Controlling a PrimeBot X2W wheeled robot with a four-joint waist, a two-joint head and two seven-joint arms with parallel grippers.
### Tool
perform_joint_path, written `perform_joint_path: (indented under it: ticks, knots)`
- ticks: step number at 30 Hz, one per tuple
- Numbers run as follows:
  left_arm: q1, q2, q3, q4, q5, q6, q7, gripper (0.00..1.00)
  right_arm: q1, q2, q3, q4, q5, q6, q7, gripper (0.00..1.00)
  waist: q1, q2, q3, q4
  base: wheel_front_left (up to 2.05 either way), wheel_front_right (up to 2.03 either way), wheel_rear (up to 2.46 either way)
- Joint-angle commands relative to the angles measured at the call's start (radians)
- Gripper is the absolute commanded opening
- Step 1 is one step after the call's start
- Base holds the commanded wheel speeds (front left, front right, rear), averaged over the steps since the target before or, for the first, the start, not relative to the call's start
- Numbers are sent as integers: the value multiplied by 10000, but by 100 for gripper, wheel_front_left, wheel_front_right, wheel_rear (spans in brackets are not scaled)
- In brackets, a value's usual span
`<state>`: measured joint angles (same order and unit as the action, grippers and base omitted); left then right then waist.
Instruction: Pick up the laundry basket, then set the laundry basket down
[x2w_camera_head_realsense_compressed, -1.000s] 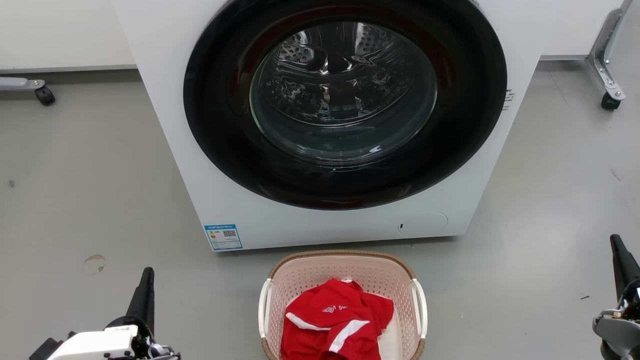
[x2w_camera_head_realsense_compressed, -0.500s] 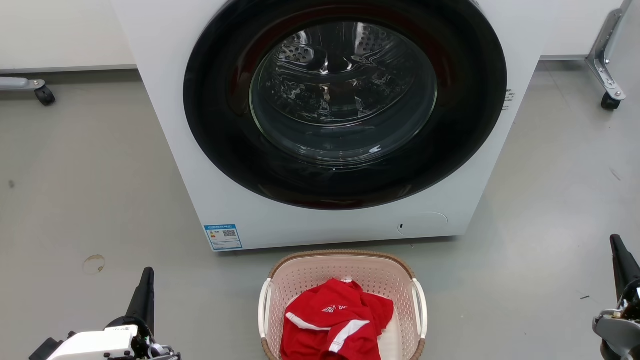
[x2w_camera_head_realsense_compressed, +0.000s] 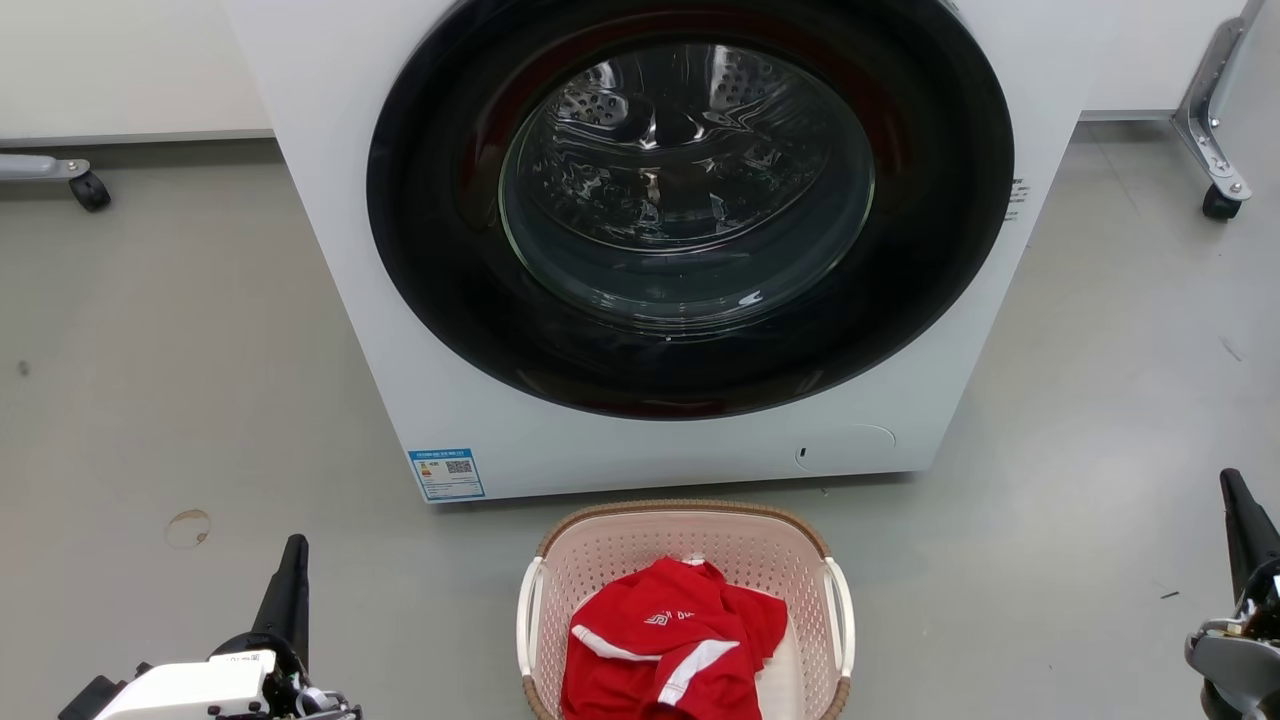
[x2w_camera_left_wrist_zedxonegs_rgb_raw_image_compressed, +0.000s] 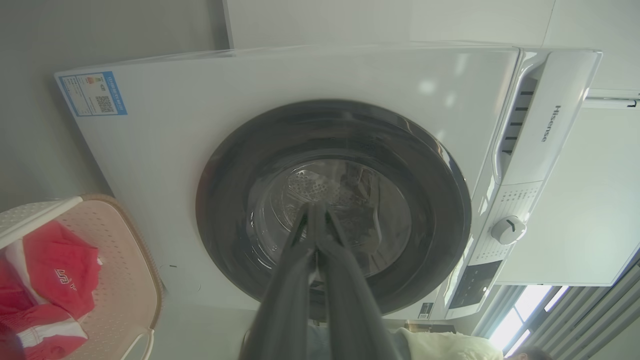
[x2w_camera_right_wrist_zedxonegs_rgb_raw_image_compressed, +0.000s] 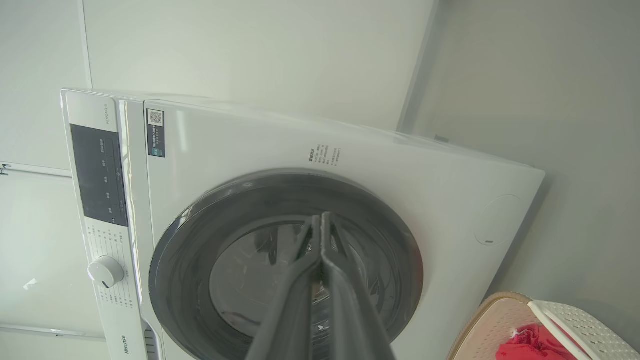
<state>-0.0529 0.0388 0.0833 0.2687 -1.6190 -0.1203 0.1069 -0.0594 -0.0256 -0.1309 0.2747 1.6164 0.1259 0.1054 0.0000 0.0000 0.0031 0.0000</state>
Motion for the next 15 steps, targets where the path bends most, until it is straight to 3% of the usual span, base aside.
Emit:
perform_joint_path:
  ticks: [1, 15]
  knots:
    - [-551, 114, 308, -238, 107, -104, 66, 0, -486, -246, 167, -299, -81, 48, 82, 0, 0, 0, 0, 0, 0, 0, 0]
    - [-551, 114, 307, -238, 106, -104, 65, 0, -486, -246, 168, -299, -80, 48, 81, 0, 0, 0, 0, 0, 0, 0, 0]
